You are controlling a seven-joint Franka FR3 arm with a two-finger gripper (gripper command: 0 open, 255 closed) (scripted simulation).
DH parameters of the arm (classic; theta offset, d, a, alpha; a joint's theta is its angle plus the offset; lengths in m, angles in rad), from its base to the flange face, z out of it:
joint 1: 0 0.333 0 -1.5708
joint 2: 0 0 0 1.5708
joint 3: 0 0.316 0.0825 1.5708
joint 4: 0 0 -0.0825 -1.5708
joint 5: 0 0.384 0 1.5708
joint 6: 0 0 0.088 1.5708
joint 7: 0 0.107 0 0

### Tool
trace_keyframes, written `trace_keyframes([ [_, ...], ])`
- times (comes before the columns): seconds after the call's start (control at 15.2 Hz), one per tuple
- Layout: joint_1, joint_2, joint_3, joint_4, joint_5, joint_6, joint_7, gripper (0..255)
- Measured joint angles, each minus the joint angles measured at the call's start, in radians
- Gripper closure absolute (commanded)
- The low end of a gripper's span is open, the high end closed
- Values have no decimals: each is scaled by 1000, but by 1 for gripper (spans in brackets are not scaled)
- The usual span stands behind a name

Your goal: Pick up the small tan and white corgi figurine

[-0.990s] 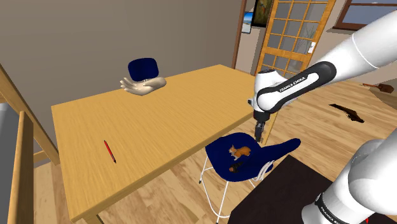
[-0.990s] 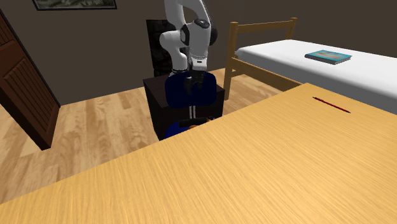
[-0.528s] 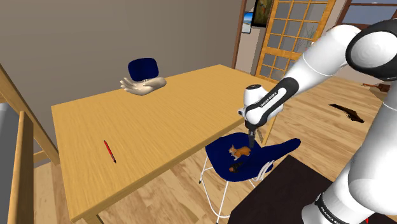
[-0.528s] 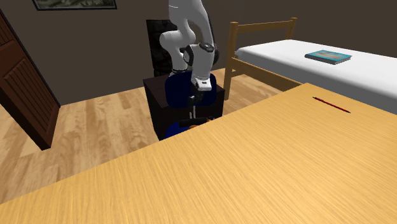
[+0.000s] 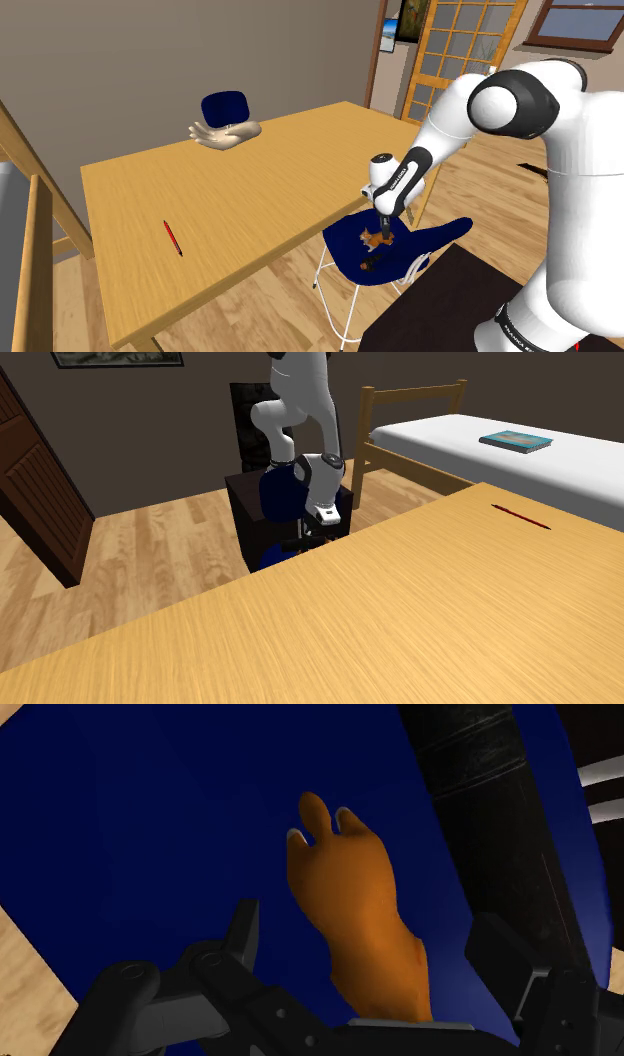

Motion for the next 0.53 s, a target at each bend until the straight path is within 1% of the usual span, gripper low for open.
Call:
trace_keyframes([
  [0.46, -9, 112, 6, 39, -1, 73, 3, 0],
  [0.53, -9, 118, 6, 42, -1, 77, 4, 255],
])
